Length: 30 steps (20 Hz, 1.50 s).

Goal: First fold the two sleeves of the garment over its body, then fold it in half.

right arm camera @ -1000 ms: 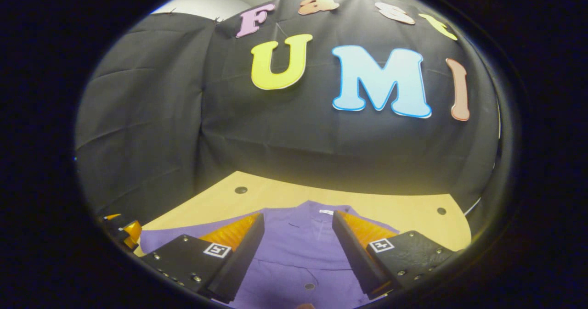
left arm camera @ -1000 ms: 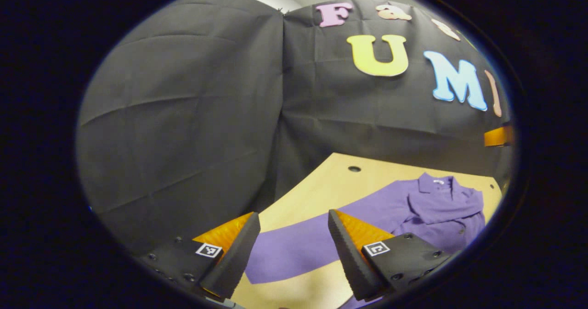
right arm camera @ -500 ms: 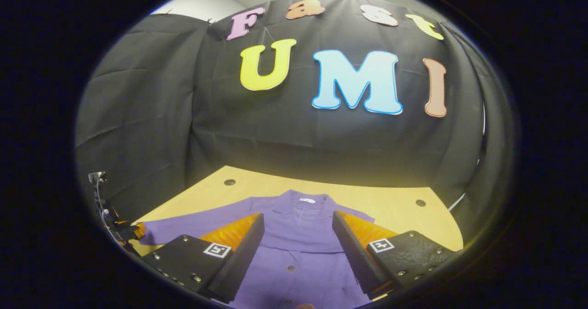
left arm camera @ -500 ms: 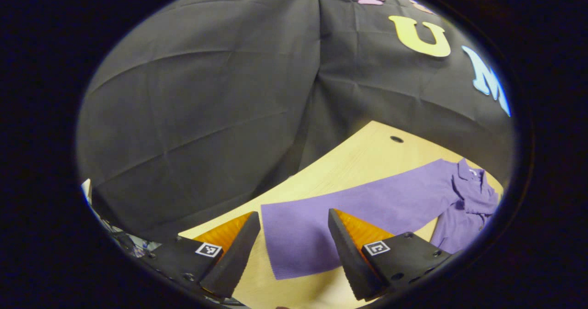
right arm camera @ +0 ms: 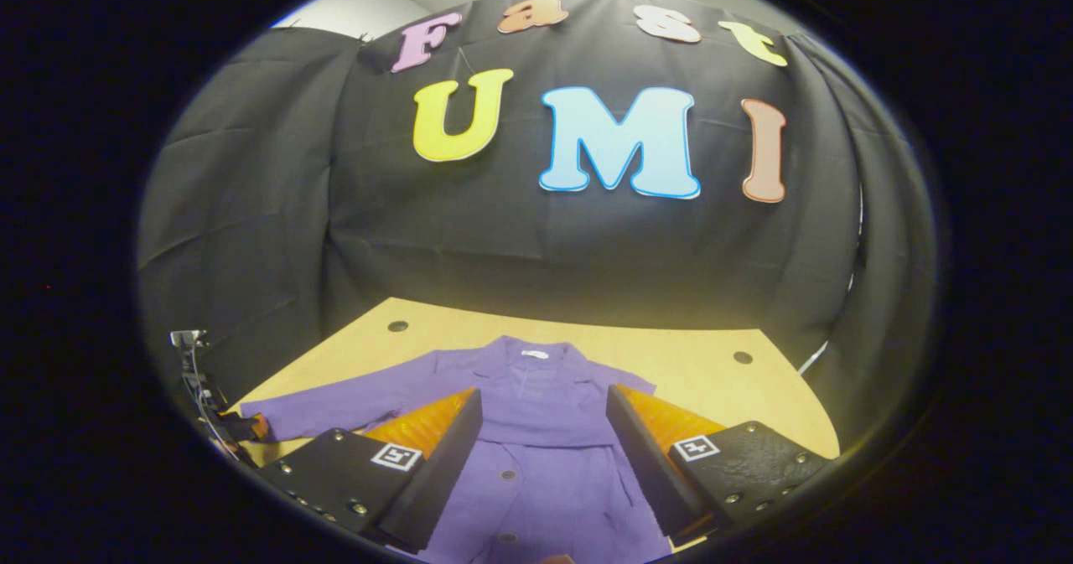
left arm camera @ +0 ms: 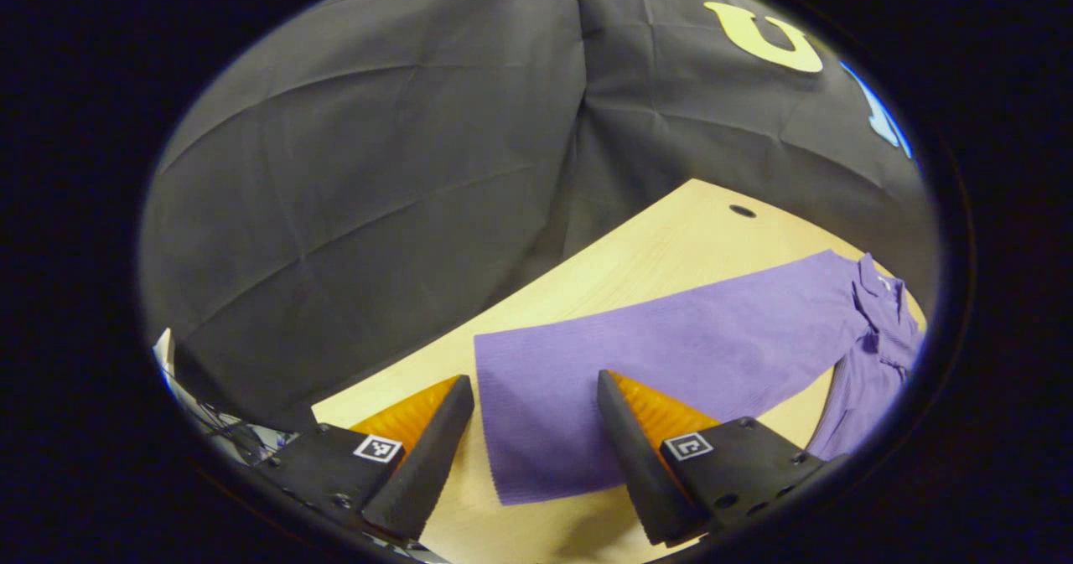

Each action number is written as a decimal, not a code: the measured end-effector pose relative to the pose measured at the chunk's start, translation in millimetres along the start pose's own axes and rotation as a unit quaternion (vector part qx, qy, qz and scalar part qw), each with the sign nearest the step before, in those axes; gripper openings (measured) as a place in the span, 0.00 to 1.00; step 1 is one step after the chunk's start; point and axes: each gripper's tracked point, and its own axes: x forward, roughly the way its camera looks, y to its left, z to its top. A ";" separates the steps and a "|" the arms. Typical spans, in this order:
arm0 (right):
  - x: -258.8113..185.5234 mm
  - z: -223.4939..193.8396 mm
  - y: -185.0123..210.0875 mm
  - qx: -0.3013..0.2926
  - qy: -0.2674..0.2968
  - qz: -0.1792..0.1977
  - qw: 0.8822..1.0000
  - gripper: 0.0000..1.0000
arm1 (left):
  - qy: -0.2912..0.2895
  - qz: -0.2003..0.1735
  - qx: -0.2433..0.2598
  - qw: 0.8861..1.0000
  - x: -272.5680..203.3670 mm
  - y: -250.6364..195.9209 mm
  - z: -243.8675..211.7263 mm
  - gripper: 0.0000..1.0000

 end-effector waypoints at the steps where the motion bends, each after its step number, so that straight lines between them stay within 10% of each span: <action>1: 0.0 -4.4 -0.9 0.001 0.004 -0.001 1.000 0.93 | -0.002 -0.001 0.005 1.000 -0.9 0.4 2.5 1.00; 5: -3.1 -14.6 -5.3 0.021 0.019 0.000 1.000 0.93 | 0.001 -0.016 0.009 1.000 0.8 -10.7 0.1 0.72; 10: -6.9 -23.1 -20.6 0.041 0.027 -0.012 0.999 0.93 | 0.008 -0.026 0.039 0.999 1.9 -19.7 1.2 0.13; 19: -20.6 -32.0 -59.6 0.054 0.031 -0.045 0.997 0.93 | 0.013 -0.091 -0.025 0.995 -26.5 -55.2 40.6 0.07; 30: -25.1 -50.1 -95.7 0.072 0.037 -0.060 0.995 0.93 | -0.021 -0.244 -0.058 0.968 -91.9 -203.4 117.6 0.07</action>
